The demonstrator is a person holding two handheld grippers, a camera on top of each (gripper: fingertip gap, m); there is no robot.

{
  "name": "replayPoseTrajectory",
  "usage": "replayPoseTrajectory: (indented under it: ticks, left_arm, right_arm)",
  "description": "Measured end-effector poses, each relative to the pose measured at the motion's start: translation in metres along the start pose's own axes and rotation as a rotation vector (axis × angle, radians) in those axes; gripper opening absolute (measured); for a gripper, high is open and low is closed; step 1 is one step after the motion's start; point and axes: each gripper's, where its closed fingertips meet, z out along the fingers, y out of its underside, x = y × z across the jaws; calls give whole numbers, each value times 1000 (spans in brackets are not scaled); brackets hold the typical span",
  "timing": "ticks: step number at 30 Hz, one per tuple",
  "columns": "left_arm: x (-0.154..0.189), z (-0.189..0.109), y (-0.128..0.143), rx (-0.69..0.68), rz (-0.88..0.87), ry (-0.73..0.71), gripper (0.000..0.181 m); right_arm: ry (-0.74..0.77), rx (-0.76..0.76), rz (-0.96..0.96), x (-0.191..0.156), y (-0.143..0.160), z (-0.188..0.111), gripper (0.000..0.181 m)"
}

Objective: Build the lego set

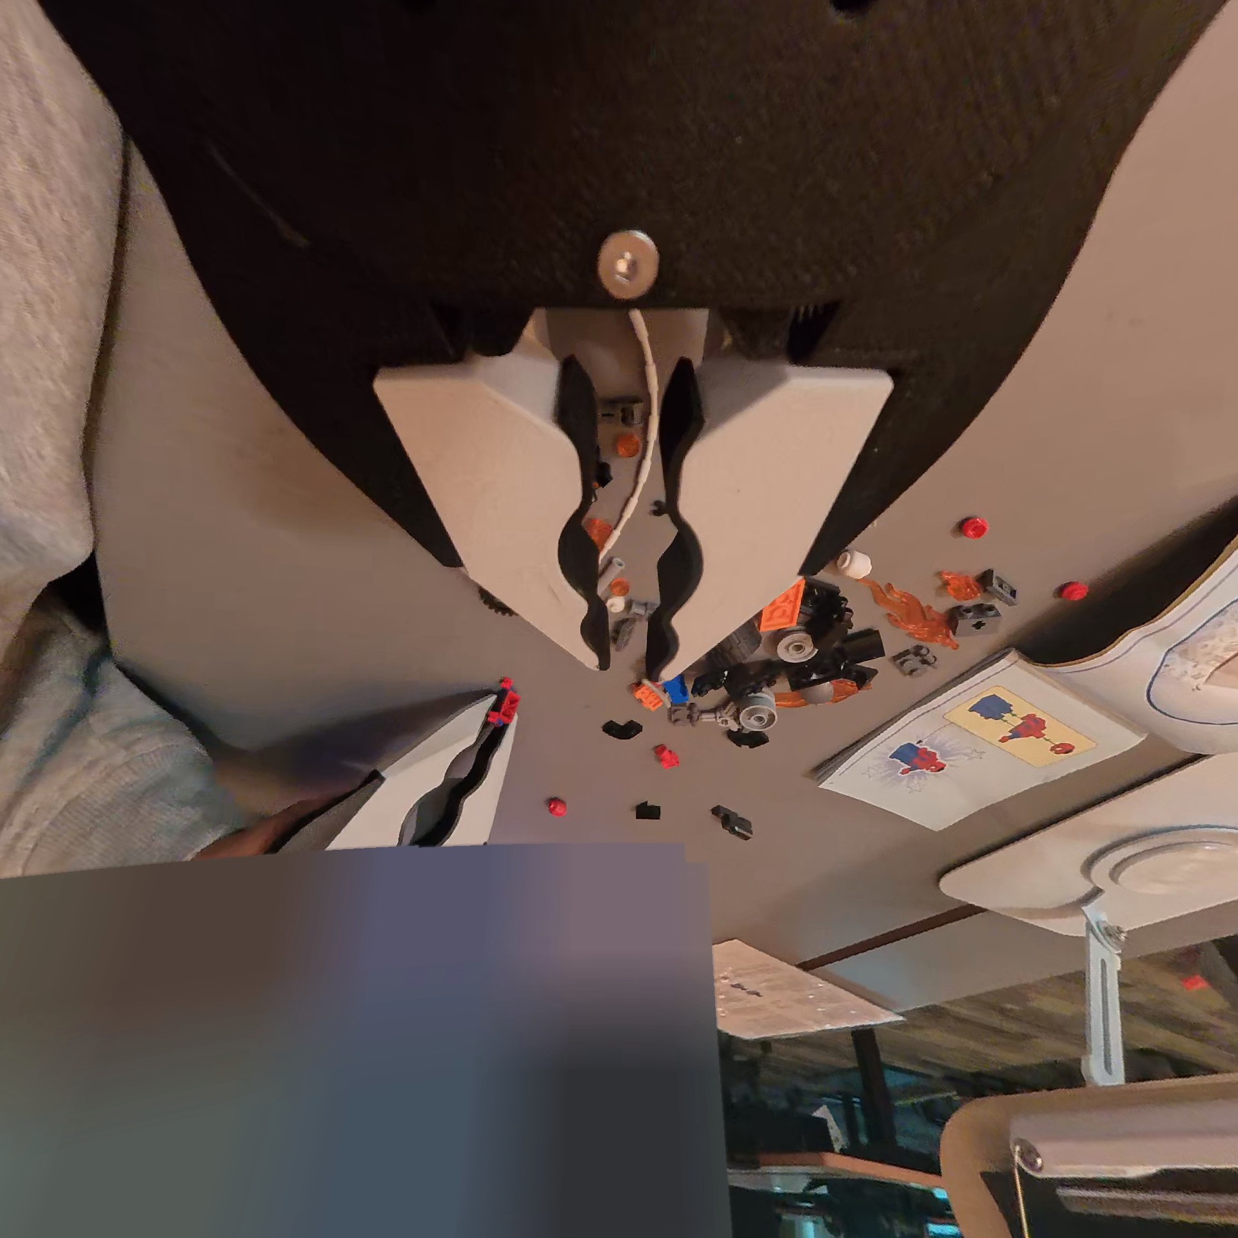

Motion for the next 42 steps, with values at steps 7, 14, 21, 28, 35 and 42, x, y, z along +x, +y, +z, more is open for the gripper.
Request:
replayPoseTrajectory:
  ticks: [7,14,21,28,35,42]
  left_arm:
    - [-1,0,1,-5,-8,2,8]
    - [14,1,-1,6,24,71,11]
    - [63,4,-4,26,112,240,44]
    - [83,3,-5,42,146,292,54]
    - [81,1,-6,53,136,298,53]
    - [84,5,2,4,130,317,54]
  right_arm:
    - [-7,4,-7,-1,-3,2,7]
    - [-40,146,-55,-15,-33,-16,7]
    - [-123,355,-120,-49,-78,-27,7]
    - [-152,401,-122,-62,-91,-27,7]
    - [-129,422,-97,-56,-92,-29,6]
    - [-169,492,-60,-54,-97,-33,6]
